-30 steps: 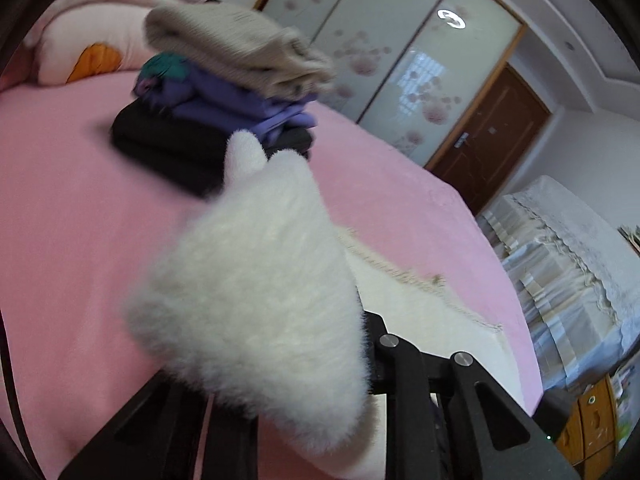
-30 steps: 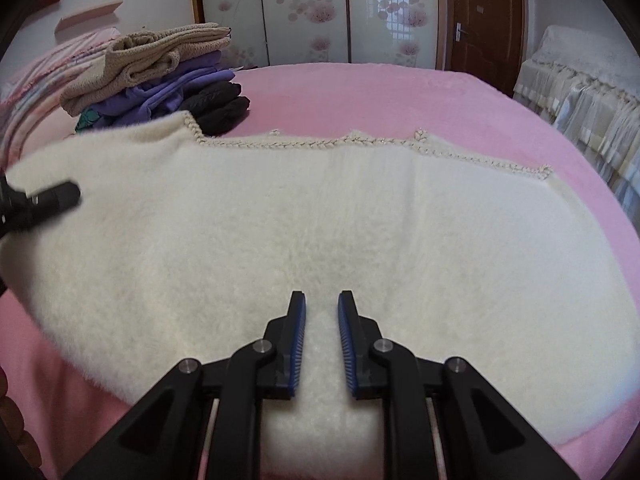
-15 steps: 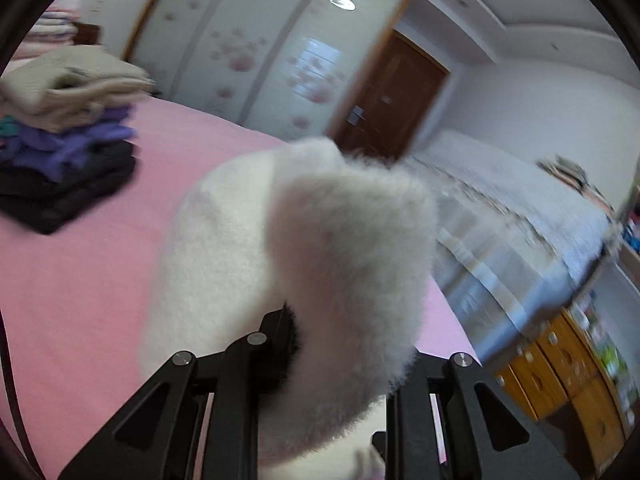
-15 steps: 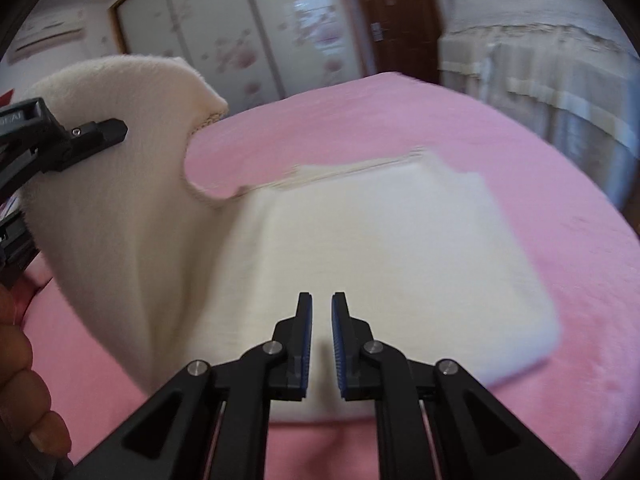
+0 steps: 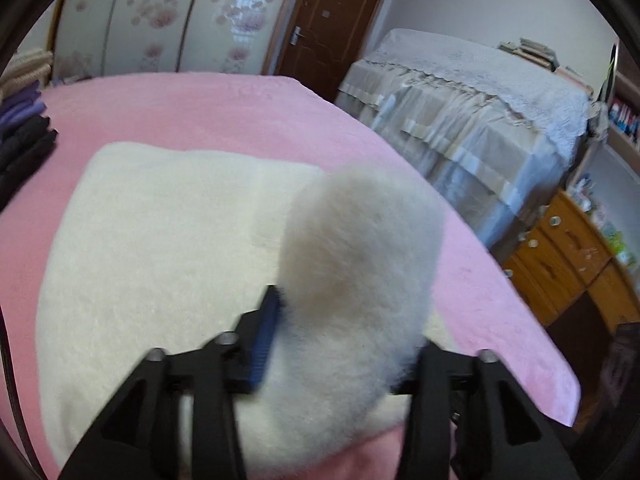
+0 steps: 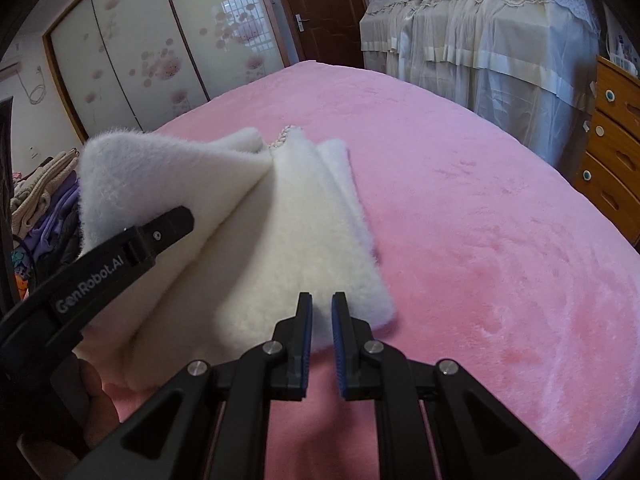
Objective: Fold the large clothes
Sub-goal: 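Grasp one side of the folded cardigan with the left gripper, fold it inward, release, then grasp the opposite side with the right gripper, fold it over, release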
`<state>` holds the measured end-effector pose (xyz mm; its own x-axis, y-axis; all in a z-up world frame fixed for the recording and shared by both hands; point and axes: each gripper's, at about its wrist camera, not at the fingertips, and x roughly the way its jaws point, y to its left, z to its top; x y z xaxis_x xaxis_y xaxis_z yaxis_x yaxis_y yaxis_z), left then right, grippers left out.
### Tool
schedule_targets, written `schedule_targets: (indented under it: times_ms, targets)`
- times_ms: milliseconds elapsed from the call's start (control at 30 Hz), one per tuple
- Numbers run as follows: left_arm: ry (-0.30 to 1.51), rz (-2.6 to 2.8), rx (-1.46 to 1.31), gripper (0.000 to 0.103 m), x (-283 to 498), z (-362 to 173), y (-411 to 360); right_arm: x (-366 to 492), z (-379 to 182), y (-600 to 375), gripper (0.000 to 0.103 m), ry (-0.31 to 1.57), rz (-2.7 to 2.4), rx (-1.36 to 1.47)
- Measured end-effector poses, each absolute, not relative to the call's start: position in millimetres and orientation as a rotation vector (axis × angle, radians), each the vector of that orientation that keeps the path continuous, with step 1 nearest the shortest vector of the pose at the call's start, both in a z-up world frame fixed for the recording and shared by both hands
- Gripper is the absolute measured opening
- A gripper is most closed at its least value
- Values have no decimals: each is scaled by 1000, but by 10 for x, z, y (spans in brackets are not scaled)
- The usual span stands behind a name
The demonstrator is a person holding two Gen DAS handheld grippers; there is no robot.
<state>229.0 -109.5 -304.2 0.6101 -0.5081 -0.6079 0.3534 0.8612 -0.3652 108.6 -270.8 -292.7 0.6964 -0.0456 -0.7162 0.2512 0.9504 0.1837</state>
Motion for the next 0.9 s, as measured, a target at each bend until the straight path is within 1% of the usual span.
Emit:
schedule_targets:
  times_ms: [33,100,200,233,300,367,433,533,567,633,733,833,900]
  targets:
    - [770,-536,-245,75,2284,-2985,-1043,1092,-2900,-2703,10,780,-156,286]
    - [763,-574,-290,89,2180,-2831,-903,1090,-2817,-2681,10,760,-134,295]
    - [732,-605,-335,91,1995,-2590,-641,1099,-2660,-2648,11,740,-111,296]
    - [722,-595,-350,93,1937,-2531,-512,1092,-2597,-2647,13,736,-100,305]
    - [699,-545,-382,94,1860,-2474,-249,1075,-2493,-2667,23,728,-83,327]
    - [695,-460,-402,96,1844,-2470,14,1063,-2382,-2683,45,725,-67,350]
    - [713,-344,-386,96,1897,-2549,236,1073,-2248,-2680,55,721,-53,357]
    - [771,-172,-352,96,2016,-2756,521,1185,-2074,-2640,64,720,-10,343]
    - [803,-140,-359,96,2075,-2848,616,1259,-2036,-2621,70,734,16,343]
    - [841,-119,-386,96,2171,-2987,615,1460,-2010,-2582,74,788,67,365]
    - [897,-108,-411,96,2290,-3158,750,1853,-2052,-2544,75,874,118,361]
    - [929,-108,-380,96,2444,-3268,687,2240,-2207,-2505,75,989,124,332]
    - [928,-135,-388,98,2482,-3302,690,2447,-2344,-2498,75,1070,103,322]
